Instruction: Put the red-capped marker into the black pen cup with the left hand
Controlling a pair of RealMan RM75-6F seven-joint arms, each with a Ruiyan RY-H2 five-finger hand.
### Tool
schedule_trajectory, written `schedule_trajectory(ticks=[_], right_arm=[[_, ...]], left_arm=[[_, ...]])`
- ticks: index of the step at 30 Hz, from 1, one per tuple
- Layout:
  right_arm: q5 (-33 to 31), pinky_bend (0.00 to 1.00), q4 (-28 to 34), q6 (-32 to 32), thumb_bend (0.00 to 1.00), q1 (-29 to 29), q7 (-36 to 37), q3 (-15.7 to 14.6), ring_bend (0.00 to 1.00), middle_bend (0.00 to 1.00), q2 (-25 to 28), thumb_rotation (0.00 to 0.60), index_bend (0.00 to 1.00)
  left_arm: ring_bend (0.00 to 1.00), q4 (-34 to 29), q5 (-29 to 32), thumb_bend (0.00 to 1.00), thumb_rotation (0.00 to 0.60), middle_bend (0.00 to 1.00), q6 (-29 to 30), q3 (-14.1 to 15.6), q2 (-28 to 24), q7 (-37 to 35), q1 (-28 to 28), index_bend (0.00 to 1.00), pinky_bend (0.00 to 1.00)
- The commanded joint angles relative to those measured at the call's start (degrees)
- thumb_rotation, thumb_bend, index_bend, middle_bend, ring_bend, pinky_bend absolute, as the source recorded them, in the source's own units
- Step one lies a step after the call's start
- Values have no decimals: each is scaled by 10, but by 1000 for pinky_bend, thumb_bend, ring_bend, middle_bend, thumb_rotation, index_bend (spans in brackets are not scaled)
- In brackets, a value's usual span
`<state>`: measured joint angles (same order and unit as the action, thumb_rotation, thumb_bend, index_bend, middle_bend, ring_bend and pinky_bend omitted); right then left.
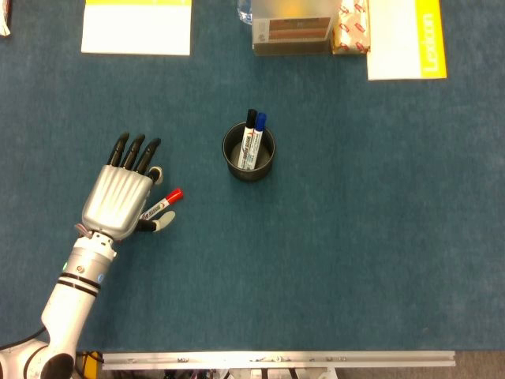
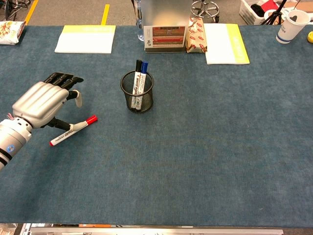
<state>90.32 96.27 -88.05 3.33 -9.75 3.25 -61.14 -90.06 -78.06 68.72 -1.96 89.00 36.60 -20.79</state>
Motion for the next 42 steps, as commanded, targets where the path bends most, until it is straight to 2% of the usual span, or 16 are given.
schedule_trajectory(ticks=[1, 16, 30, 42], right_arm=[[0, 460, 0, 0, 0, 0, 0, 0, 245, 313, 0, 600, 473], [2, 460, 2, -4, 0, -2, 3, -1, 245, 313, 1, 600, 473], [2, 460, 4, -6, 0, -2, 2, 0, 245, 313, 2, 600, 473], [2, 460, 5, -8, 0, -3, 3, 0, 245, 313, 3, 600, 473]], left_arm=[[0, 7, 4, 168, 324, 74, -3, 1, 6, -4, -1, 404, 0], [0, 36, -5, 168, 327, 74, 2, 15, 29, -20, -2, 409, 0], [0, 29, -31, 168, 340, 74, 30, 45, 9, -12, 19, 406, 0], [0, 41, -32, 168, 350, 70, 27, 52, 9, -33, 30, 406, 0]])
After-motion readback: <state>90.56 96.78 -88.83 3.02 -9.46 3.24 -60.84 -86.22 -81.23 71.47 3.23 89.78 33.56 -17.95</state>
